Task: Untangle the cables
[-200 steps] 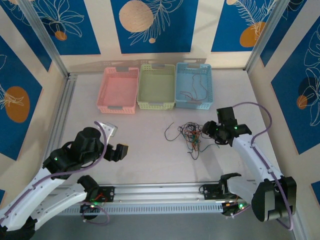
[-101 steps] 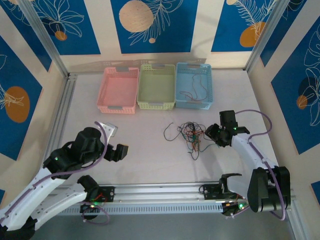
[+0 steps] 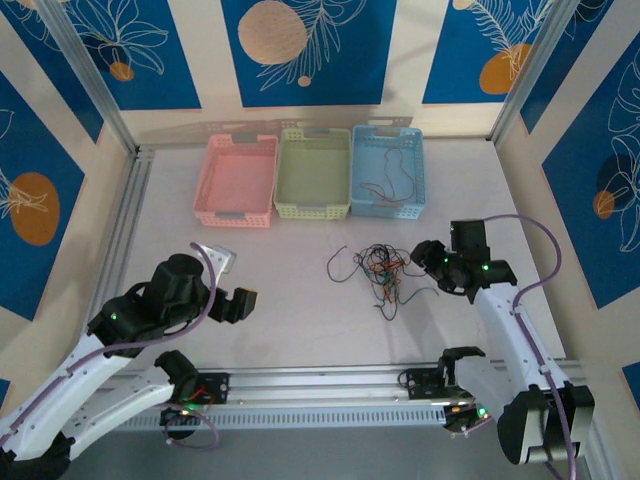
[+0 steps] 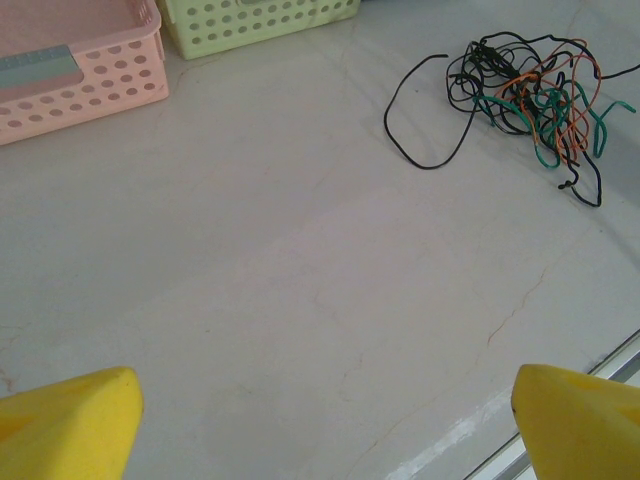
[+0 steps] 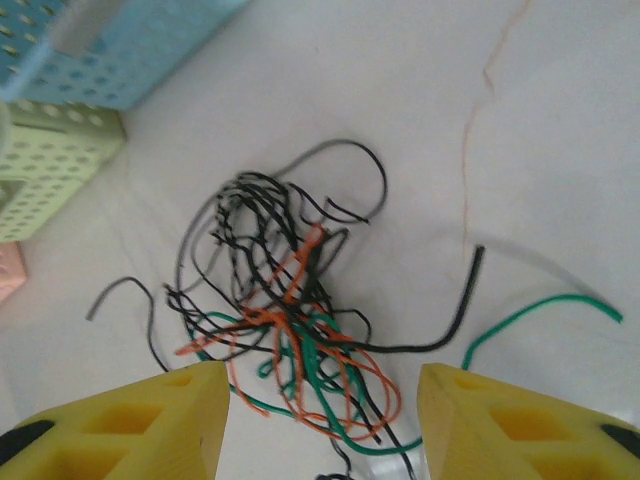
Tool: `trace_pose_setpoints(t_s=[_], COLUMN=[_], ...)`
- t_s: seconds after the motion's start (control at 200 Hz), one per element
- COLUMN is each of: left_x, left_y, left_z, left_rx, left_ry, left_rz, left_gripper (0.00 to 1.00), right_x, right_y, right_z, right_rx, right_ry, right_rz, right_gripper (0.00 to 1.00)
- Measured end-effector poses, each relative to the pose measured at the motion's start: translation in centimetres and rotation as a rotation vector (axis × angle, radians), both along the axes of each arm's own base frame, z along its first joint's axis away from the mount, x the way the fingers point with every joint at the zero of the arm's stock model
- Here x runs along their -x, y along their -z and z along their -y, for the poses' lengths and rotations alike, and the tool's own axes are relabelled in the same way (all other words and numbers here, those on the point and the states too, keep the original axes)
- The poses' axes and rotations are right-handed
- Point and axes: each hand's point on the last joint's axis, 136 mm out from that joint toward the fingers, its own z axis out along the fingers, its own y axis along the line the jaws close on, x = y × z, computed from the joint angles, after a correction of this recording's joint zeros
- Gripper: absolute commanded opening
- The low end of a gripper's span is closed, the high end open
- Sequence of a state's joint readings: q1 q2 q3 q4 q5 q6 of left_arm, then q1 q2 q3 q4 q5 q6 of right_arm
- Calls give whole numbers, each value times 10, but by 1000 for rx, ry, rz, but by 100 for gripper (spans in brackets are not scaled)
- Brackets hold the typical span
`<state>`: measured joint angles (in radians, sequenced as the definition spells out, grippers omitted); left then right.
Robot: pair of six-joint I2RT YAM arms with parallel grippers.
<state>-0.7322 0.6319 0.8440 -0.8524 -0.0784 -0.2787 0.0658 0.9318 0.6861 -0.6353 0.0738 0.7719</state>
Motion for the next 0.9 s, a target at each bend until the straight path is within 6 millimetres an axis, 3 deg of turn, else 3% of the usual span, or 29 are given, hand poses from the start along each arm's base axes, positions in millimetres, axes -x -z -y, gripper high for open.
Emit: trace_pose_setpoints(t_s=[0.2, 0.485, 0.615, 0.78, 0.9], left_x=[0, 0, 0, 0, 0], left_y=[0, 0, 0, 0, 1], left_z=[0, 0, 0, 0, 0], left_rx=[0, 0, 0, 0, -4], left_ry=[0, 0, 0, 0, -1], left_rz=[0, 0, 0, 0, -4], left_gripper=[95, 95, 95, 94, 94], right_x=[13, -5, -13, -16, -19], right_y=[39, 52, 56, 45, 5], right_z=[2, 2, 2, -7, -32], right_rx=[0, -11, -13, -15, -20], right_ry=[22, 52, 58, 9, -115], right_rz=[-130, -129, -126, -70, 65], right_gripper=[55, 45, 11, 0, 0])
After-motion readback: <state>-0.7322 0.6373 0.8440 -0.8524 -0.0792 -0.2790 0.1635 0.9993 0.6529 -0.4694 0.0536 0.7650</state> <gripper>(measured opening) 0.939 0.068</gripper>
